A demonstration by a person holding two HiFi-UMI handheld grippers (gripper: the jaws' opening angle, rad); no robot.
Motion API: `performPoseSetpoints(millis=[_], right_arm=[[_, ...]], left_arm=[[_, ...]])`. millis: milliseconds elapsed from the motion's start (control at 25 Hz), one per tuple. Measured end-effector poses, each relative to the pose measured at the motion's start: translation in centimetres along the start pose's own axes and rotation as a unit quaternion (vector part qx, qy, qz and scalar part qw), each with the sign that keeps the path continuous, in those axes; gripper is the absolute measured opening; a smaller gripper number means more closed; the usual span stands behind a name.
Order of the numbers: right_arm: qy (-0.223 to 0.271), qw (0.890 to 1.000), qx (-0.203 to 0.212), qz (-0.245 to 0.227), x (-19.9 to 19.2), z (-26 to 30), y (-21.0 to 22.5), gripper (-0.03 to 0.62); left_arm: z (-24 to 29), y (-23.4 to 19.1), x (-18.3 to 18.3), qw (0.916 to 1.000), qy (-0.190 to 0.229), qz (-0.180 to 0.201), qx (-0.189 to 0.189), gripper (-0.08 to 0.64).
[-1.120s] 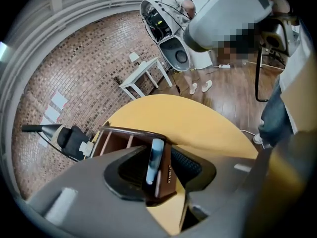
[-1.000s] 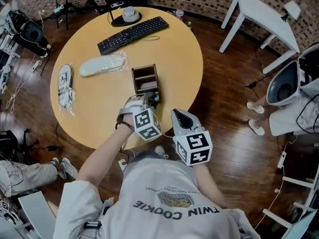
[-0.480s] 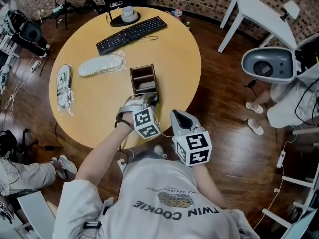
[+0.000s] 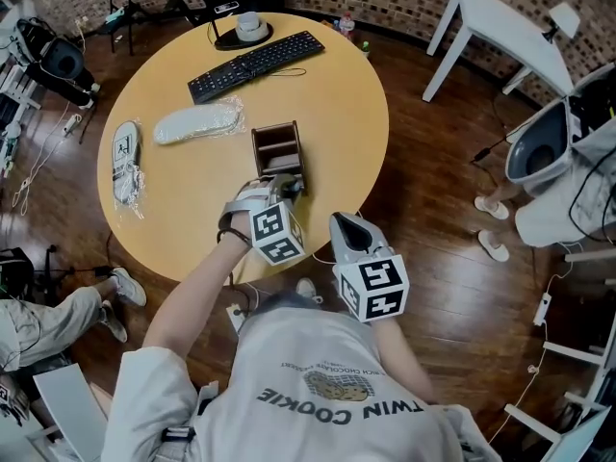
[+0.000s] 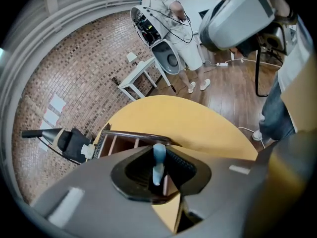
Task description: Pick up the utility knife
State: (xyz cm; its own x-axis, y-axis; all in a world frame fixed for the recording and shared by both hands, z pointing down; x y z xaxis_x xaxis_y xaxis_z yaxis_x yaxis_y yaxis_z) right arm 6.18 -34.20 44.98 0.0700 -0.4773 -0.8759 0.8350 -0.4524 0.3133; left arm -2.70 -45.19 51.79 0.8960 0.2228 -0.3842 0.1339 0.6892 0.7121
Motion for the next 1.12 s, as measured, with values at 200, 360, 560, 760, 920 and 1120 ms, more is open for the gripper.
performPoseSetpoints(millis=[200, 360, 560, 760, 920, 1120], right_arm=[[-0.003, 1.000, 0.009, -0.003, 0.0, -0.5, -0.5, 0.000], [-0.005, 1.000, 0.018, -0.008, 0.1, -1.3, -1.0, 0.000], [-0.002, 0.999, 0.034, -0.016, 0.1, -2.4, -1.7, 0.000], [0.000, 0.999, 0.041, -0.020, -0.6, -4.1, -2.3, 0.000], [-0.001, 0.998, 0.053, -0.028, -1.3, -5.6, -2.8, 0.000], [0.000, 0.997, 0.063, -0.037, -2.2, -8.1, -3.5, 0.000]], left_arm=[[-1.3, -0.4, 0.2, 0.9997, 0.006, -0.006, 0.022, 0.075], [-2.9, -1.0, 0.9, 0.9985, 0.013, -0.023, 0.047, 0.075], [-5.6, -1.5, 2.0, 0.9956, 0.018, -0.053, 0.075, 0.075], [-8.4, -0.8, 3.4, 0.9923, 0.028, -0.076, 0.093, 0.075], [-10.6, 0.2, 4.4, 0.9885, 0.029, -0.101, 0.109, 0.074], [-13.2, 2.0, 6.0, 0.9838, 0.031, -0.127, 0.123, 0.075]])
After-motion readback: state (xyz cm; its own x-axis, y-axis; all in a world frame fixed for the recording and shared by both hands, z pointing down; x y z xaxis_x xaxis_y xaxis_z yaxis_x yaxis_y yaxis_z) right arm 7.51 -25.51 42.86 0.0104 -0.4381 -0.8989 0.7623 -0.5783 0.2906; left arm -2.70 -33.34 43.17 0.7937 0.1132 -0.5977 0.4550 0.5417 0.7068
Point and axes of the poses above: the fingertips, and each gripper's own axes: z forward along the fingers, y to its right, x out of its top, the point moved 6 cm from there along -z, backward along the fingers, and after that the axes turned 14 degrees about x, right-handed, at the moved point
